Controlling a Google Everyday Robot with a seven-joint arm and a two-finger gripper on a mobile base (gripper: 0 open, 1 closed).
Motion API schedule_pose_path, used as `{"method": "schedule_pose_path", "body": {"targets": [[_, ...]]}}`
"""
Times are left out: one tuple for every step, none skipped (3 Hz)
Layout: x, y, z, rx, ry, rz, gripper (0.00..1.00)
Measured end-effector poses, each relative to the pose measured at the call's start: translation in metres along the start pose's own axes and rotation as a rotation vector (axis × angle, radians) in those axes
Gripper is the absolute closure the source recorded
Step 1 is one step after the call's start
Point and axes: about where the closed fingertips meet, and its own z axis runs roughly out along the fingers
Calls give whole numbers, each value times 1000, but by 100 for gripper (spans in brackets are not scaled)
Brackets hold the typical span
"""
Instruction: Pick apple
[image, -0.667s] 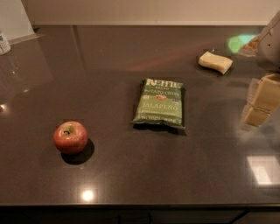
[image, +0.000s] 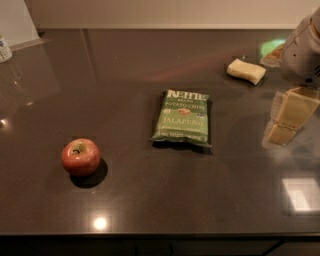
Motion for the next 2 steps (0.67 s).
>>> {"method": "schedule_pose_path", "body": {"targets": [[-20,0,22,-35,-37,-30,0],[-40,0,44,-70,-76,-48,0]]}}
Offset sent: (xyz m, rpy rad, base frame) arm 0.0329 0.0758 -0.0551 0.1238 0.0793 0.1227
